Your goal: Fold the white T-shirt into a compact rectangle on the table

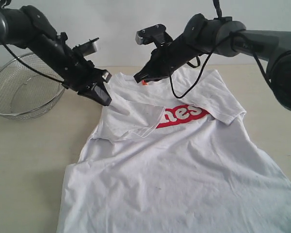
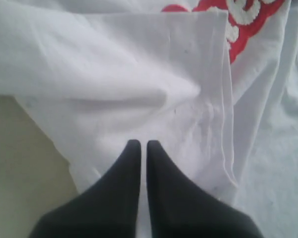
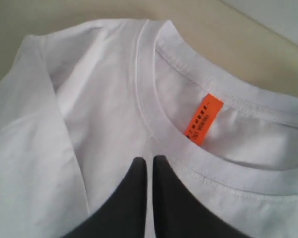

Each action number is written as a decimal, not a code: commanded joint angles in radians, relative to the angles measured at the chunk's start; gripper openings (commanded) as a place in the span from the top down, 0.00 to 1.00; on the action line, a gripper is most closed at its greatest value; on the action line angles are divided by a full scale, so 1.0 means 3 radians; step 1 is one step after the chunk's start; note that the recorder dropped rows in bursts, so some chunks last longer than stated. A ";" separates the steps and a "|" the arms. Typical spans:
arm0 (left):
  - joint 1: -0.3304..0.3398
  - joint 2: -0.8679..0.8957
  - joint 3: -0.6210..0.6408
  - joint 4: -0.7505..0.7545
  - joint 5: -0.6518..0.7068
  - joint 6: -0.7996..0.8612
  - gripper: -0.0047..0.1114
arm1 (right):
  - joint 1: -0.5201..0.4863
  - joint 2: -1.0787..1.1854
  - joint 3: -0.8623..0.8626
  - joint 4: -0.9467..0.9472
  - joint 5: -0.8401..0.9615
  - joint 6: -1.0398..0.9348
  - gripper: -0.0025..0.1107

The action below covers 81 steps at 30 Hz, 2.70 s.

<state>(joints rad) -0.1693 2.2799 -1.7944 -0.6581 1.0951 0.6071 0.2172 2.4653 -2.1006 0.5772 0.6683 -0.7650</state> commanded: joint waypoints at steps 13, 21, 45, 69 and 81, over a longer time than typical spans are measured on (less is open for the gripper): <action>-0.0057 -0.0953 0.2389 -0.2512 -0.1843 0.1970 0.92 | 0.0034 0.0551 -0.0949 0.0698 0.0856 0.0117 0.98; -0.0085 -0.0802 0.2395 -0.2719 -0.2055 0.2162 0.92 | 0.0089 0.0560 -0.0949 0.0504 0.0891 0.0428 0.82; -0.0085 -0.0660 0.2678 -0.2641 -0.1908 0.2105 0.92 | 0.0146 0.0661 -0.0949 0.0353 0.1044 0.0450 0.50; -0.0085 -0.0660 0.2683 -0.2641 -0.1880 0.2052 0.92 | 0.0237 0.0655 -0.0949 -0.0273 0.1037 0.0481 0.53; -0.0085 -0.0660 0.2683 -0.2641 -0.1888 0.2052 0.92 | 0.0237 0.0661 -0.0949 -0.0287 0.1224 0.0475 0.83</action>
<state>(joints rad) -0.1887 2.0787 -1.0069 -1.4838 0.5356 1.2312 0.2900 2.6649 -2.3851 0.5232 1.0240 -0.6157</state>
